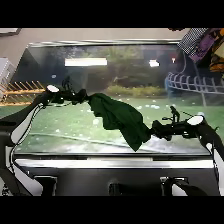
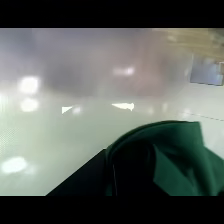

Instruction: Fold the clothes and pants, and hang the long-sleeved shirts on hangers.

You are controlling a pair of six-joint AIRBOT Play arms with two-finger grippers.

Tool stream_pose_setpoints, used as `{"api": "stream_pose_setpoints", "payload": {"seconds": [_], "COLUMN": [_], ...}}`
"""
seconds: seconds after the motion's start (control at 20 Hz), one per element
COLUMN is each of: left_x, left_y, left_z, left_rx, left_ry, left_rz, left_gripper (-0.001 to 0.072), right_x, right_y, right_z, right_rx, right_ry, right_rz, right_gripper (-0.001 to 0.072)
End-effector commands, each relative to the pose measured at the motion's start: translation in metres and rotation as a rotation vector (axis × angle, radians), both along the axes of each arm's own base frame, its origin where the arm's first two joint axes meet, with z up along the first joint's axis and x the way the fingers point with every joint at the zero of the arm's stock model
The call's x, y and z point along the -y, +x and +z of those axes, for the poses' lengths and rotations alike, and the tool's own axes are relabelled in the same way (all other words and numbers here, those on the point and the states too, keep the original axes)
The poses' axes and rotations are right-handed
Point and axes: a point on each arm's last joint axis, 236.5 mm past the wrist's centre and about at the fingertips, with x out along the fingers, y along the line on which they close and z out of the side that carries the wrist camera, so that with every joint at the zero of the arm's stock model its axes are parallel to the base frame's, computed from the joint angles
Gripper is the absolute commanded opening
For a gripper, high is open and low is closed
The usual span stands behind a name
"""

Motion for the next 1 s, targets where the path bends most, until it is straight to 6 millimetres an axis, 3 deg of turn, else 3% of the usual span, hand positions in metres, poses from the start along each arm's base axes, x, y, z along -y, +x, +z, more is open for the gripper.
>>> {"api": "stream_pose_setpoints", "payload": {"seconds": [0.0, 0.05, 0.15, 0.3, 0.4, 0.5, 0.55, 0.7, 0.85, 0.95], "left_x": [-0.009, -0.014, -0.031, -0.084, -0.115, -0.127, -0.129, -0.14, -0.155, -0.162], "left_y": [0.021, 0.029, 0.042, 0.05, 0.037, 0.006, -0.016, -0.083, -0.149, -0.182], "left_z": [0.045, 0.066, 0.119, 0.22, 0.306, 0.391, 0.43, 0.509, 0.567, 0.59], "left_rx": [0.08, 0.125, 0.239, 0.426, 0.583, 0.747, 0.822, 0.966, 1.081, 1.13], "left_ry": [-0.031, -0.031, 0.019, 0.202, 0.293, 0.328, 0.338, 0.39, 0.438, 0.446], "left_rz": [-0.01, -0.013, -0.024, 0.055, 0.131, 0.175, 0.191, 0.272, 0.376, 0.431], "left_gripper": [0.0019, 0.0018, 0.0017, 0.0017, 0.0017, 0.0017, 0.0018, 0.0017, 0.0018, 0.0019], "right_x": [0.01, 0.014, 0.025, 0.046, 0.055, 0.055, 0.054, 0.047, 0.042, 0.043], "right_y": [0.029, 0.045, 0.079, 0.111, 0.107, 0.086, 0.073, 0.025, -0.022, -0.04], "right_z": [0.033, 0.057, 0.124, 0.261, 0.353, 0.432, 0.461, 0.525, 0.559, 0.567], "right_rx": [0.166, 0.248, 0.461, 0.817, 1.031, 1.209, 1.28, 1.442, 1.541, 1.546], "right_ry": [-0.05, -0.068, -0.13, -0.267, -0.354, -0.406, -0.42, -0.441, -0.449, -0.415], "right_rz": [-0.027, -0.035, -0.044, -0.064, -0.077, -0.094, -0.102, -0.127, -0.162, -0.215], "right_gripper": [0.003, 0.003, 0.0029, 0.0029, 0.0029, 0.003, 0.003, 0.003, 0.003, 0.003]}}
